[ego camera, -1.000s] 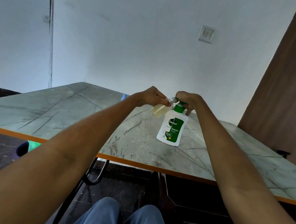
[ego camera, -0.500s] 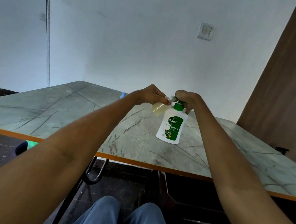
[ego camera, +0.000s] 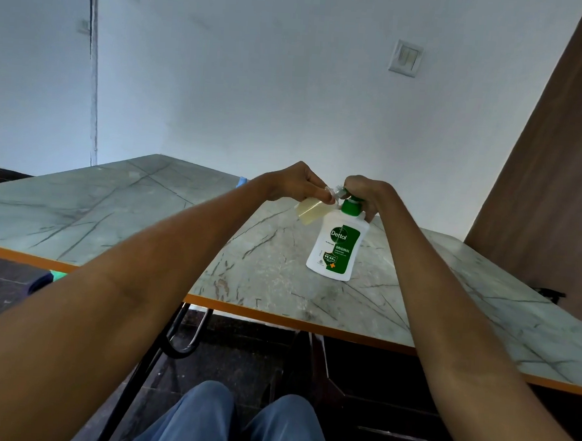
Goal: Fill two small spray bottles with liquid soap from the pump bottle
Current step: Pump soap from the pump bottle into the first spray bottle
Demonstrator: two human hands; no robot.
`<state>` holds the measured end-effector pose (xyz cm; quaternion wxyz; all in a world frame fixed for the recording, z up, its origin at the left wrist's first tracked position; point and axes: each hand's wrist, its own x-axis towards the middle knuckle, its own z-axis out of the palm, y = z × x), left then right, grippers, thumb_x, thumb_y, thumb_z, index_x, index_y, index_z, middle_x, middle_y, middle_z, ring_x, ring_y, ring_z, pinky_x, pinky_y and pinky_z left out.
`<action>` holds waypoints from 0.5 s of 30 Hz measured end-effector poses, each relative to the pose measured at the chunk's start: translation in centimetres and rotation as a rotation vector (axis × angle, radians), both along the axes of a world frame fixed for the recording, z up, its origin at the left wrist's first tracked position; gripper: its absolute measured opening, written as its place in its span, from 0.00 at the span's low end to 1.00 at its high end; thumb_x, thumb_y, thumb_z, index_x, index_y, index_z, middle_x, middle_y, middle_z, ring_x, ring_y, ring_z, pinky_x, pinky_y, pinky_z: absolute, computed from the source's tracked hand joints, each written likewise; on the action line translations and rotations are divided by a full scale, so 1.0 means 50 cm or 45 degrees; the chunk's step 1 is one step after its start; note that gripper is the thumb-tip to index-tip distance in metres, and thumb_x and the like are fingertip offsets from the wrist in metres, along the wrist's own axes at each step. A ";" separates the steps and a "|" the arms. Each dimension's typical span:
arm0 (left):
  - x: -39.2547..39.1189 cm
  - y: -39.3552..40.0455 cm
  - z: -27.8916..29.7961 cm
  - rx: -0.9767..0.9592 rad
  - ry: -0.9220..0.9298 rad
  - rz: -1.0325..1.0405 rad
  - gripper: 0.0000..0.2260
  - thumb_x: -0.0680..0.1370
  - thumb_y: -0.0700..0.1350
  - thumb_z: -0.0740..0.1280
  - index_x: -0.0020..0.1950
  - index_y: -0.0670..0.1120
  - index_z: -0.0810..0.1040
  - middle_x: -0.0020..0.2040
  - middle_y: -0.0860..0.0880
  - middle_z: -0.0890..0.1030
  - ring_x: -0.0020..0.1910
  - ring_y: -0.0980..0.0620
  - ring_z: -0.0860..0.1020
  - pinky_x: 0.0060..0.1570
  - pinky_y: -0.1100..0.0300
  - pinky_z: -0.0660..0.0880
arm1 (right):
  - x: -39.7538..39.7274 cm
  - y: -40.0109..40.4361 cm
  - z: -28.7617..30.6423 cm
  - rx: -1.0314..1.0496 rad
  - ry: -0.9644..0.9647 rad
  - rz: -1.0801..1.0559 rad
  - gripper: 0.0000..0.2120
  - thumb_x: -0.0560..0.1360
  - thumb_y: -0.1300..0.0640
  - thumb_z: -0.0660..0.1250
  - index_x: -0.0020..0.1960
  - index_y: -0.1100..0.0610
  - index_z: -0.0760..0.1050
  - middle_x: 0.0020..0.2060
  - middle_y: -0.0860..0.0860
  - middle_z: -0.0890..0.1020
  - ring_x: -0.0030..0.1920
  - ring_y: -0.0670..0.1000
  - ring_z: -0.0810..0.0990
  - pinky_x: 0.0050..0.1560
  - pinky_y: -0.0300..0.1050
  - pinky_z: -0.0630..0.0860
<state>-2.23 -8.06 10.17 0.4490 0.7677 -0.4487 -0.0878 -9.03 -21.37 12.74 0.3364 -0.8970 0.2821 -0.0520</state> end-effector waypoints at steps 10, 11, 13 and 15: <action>-0.002 0.003 -0.001 -0.051 0.049 0.012 0.14 0.72 0.43 0.71 0.56 0.39 0.80 0.55 0.43 0.81 0.50 0.51 0.76 0.54 0.55 0.75 | -0.002 0.005 0.016 0.049 -0.002 0.012 0.09 0.76 0.59 0.48 0.41 0.57 0.65 0.54 0.61 0.75 0.53 0.60 0.75 0.59 0.65 0.70; -0.004 0.002 0.000 -0.057 0.056 0.007 0.14 0.72 0.43 0.71 0.56 0.38 0.80 0.54 0.44 0.81 0.50 0.51 0.76 0.52 0.57 0.75 | -0.002 0.004 0.017 0.047 0.002 0.016 0.09 0.75 0.59 0.48 0.42 0.57 0.65 0.54 0.61 0.76 0.53 0.60 0.75 0.58 0.64 0.71; -0.006 0.001 -0.001 -0.061 0.054 0.003 0.14 0.72 0.43 0.71 0.56 0.38 0.80 0.52 0.45 0.80 0.49 0.51 0.76 0.49 0.60 0.75 | -0.004 0.002 0.016 0.043 0.006 0.022 0.09 0.75 0.59 0.48 0.41 0.57 0.65 0.52 0.60 0.76 0.51 0.59 0.75 0.56 0.63 0.72; -0.005 0.000 -0.002 -0.069 0.051 0.006 0.14 0.72 0.43 0.71 0.56 0.38 0.80 0.52 0.45 0.81 0.50 0.51 0.76 0.49 0.60 0.75 | -0.004 0.001 0.015 0.048 0.000 0.032 0.10 0.75 0.59 0.48 0.41 0.57 0.66 0.50 0.59 0.76 0.50 0.59 0.75 0.55 0.62 0.71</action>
